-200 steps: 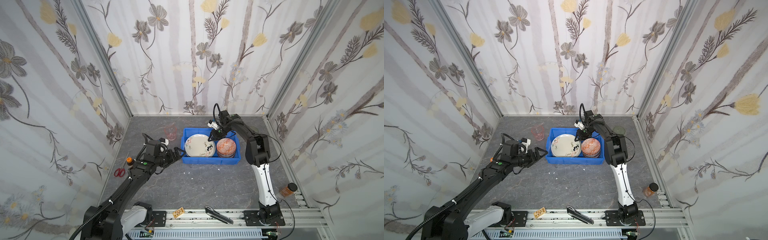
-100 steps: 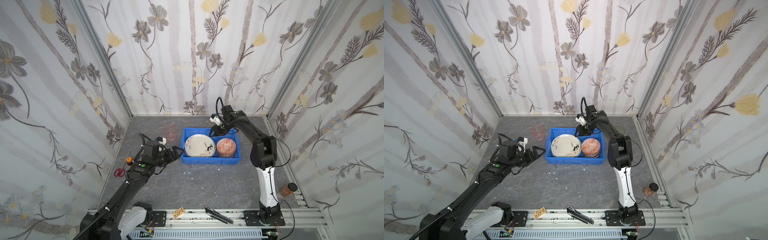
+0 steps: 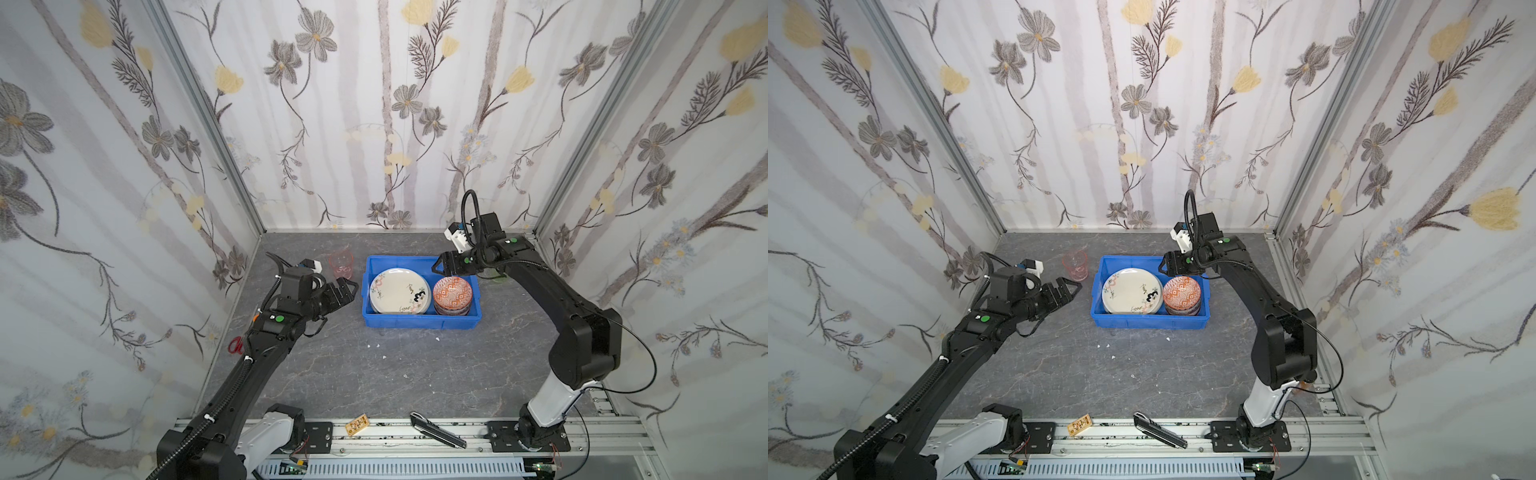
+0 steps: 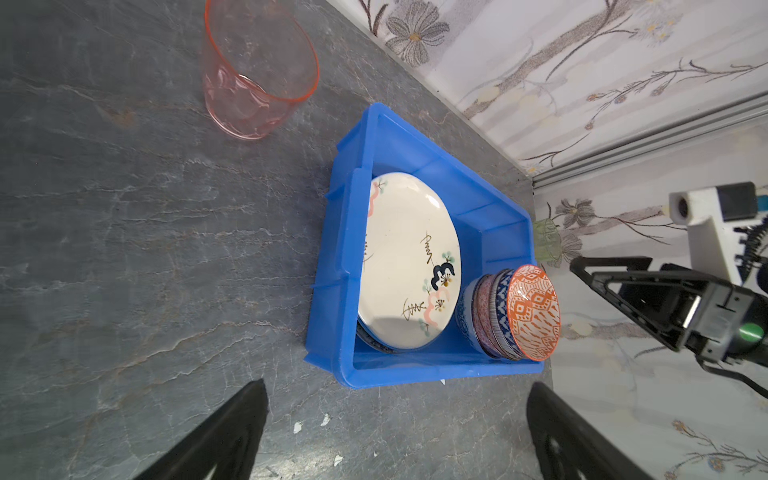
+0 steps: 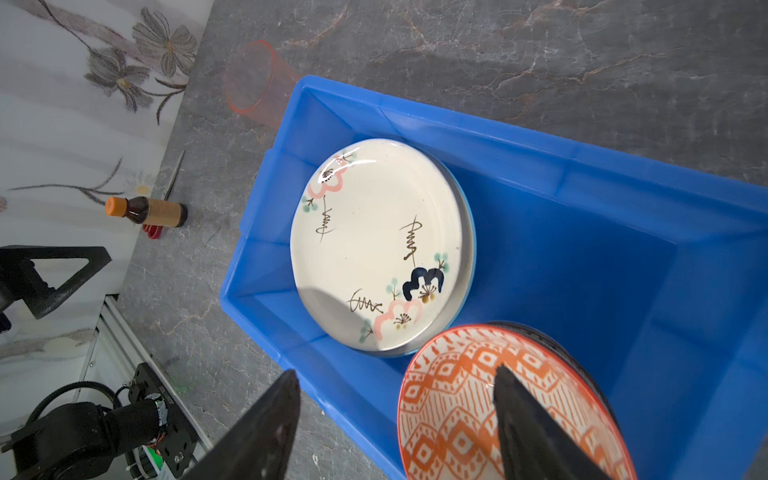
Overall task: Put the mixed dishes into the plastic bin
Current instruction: 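Open the right gripper and withdraw it while the left moves toward the pink cup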
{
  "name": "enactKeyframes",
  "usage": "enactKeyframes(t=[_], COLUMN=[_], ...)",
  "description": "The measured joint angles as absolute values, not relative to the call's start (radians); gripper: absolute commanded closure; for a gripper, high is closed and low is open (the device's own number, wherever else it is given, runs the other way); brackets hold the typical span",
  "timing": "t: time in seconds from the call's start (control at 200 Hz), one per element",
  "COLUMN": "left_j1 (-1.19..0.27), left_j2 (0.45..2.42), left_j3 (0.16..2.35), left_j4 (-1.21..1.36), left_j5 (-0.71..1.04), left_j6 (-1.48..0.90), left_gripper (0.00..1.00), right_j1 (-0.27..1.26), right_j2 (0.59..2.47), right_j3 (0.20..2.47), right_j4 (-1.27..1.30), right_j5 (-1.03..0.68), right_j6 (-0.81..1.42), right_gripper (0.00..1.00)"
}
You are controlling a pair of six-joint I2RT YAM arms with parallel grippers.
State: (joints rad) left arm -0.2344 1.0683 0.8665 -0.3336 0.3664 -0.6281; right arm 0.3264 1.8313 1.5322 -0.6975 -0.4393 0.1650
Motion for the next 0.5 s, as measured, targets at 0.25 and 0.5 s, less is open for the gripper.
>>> enactKeyframes(t=[0.25,0.5], left_j1=[-0.208,-0.195], left_j2=[1.197,1.419], left_j3=[0.99,1.161], left_j4=[-0.389,-0.442], left_j5=[0.305,0.226], left_j6=[-0.561,-0.495], left_gripper=[0.0,0.0], right_j1=[0.324,0.324], right_j2=[1.58,1.338], right_j3=[1.282,1.049], right_j4=[-0.579,-0.514], right_j5=[-0.385,-0.282], right_j6=[0.257,0.288], right_gripper=[0.0,0.0])
